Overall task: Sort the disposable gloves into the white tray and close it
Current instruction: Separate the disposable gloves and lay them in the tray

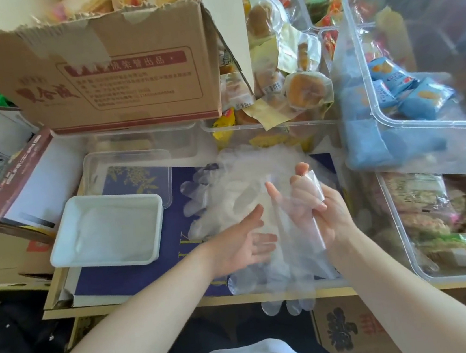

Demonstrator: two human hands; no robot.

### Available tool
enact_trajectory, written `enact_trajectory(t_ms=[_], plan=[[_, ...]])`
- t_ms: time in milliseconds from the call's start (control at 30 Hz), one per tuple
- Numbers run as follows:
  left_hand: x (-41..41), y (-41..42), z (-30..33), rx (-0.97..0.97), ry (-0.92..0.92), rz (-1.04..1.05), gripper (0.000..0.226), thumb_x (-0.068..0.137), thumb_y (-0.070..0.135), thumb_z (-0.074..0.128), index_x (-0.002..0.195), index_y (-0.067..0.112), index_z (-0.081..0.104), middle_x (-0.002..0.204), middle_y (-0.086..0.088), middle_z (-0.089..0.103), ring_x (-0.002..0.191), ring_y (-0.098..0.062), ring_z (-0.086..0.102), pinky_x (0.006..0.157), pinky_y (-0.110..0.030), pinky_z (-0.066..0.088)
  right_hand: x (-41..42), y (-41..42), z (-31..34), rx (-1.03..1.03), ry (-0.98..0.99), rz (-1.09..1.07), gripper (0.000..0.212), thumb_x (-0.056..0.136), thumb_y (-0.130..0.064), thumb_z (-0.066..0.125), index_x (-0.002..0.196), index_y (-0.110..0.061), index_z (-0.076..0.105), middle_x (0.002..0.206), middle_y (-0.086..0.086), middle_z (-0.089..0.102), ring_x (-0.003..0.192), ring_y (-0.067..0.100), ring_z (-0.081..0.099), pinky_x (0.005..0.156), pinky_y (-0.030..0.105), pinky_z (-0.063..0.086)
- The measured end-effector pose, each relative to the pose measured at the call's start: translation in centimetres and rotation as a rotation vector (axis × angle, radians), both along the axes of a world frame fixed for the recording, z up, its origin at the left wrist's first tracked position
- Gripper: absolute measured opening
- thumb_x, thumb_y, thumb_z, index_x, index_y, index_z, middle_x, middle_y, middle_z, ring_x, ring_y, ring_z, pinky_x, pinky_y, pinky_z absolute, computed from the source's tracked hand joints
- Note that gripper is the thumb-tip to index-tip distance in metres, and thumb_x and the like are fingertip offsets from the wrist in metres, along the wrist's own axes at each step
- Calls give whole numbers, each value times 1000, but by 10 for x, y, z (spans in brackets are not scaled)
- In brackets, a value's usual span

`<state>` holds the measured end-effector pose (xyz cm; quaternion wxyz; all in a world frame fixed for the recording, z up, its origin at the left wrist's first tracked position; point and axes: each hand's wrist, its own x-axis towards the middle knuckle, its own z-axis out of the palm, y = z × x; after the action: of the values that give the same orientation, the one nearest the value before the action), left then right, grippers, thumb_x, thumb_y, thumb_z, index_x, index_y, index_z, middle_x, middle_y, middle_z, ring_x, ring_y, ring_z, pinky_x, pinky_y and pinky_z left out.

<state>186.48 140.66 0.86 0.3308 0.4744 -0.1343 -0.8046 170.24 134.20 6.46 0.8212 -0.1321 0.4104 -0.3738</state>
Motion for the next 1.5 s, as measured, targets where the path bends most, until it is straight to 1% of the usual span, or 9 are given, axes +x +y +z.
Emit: enact_trajectory(t_ms=[233, 400, 533, 867, 1033, 1133, 1200, 1333, 1500], plan=[[4, -9, 29, -96, -53, 372, 10, 85, 19, 63, 88, 10, 62, 75, -3, 64, 61, -11, 61, 57, -20, 51, 7, -8, 3, 2, -195, 60, 28, 94, -4, 42, 69, -13, 53, 48, -2, 37, 39, 13, 40, 79, 36, 55], [42, -23, 58, -453, -949, 295, 18, 87, 19, 64, 70, 22, 62, 49, 10, 57, 48, -4, 48, 52, -16, 40, 5, -23, 2, -229, 594, 119, 44, 101, -38, 28, 101, -17, 67, 112, -1, 64, 102, 14, 56, 101, 35, 34], [57, -24, 82, -687, -1198, -43, 9, 87, 20, 64, 78, 18, 66, 57, 4, 59, 48, 0, 47, 51, -10, 33, 21, -27, 22, -619, 706, 302, 40, 97, -43, 38, 133, -27, 49, 134, -15, 48, 126, 1, 39, 105, 24, 24], [73, -19, 82, -675, -1052, 129, 26, 79, 24, 74, 72, 25, 49, 67, 7, 55, 64, -8, 51, 65, -24, 40, 52, -31, 41, -962, 793, 461, 31, 89, -15, 61, 58, -14, 57, 56, 2, 54, 54, 16, 49, 59, 21, 42], [83, -5, 73, -268, -491, 43, 97, 38, 72, 78, 112, 12, 60, 107, -6, 70, 81, -15, 67, 64, -20, 51, 42, -30, 35, -771, 589, 480, 31, 101, -19, 39, 92, -5, 65, 42, -8, 36, 37, 5, 29, 42, 14, 30], [77, -5, 74, -284, -352, 103, 58, 61, 54, 72, 96, 9, 66, 85, -1, 74, 80, -11, 70, 72, -23, 54, 41, -27, 32, -718, 640, 607, 41, 103, -28, 28, 104, -10, 65, 42, -9, 37, 39, 3, 32, 43, 12, 32], [70, -11, 72, -309, -445, 279, 15, 84, 28, 62, 85, 13, 64, 67, 8, 70, 63, -4, 65, 64, -18, 50, 41, -25, 30, -684, 627, 660, 43, 103, -30, 25, 106, -12, 64, 44, -6, 40, 39, 4, 33, 42, 13, 31], [73, -18, 61, -438, -853, 385, 15, 90, 15, 59, 77, 17, 65, 51, 12, 55, 49, -4, 44, 49, -19, 35, 35, -28, 23, -612, 558, 573, 37, 100, -31, 34, 97, -18, 69, 70, 1, 60, 61, 12, 51, 61, 19, 45], [65, -14, 58, -685, -1504, 278, 35, 83, 13, 68, 115, 8, 57, 105, 0, 51, 96, -14, 49, 87, -28, 40, 42, -21, 19, -667, 686, 358, 23, 97, -15, 47, 110, -19, 66, 67, -9, 53, 53, 4, 44, 53, 15, 39]])
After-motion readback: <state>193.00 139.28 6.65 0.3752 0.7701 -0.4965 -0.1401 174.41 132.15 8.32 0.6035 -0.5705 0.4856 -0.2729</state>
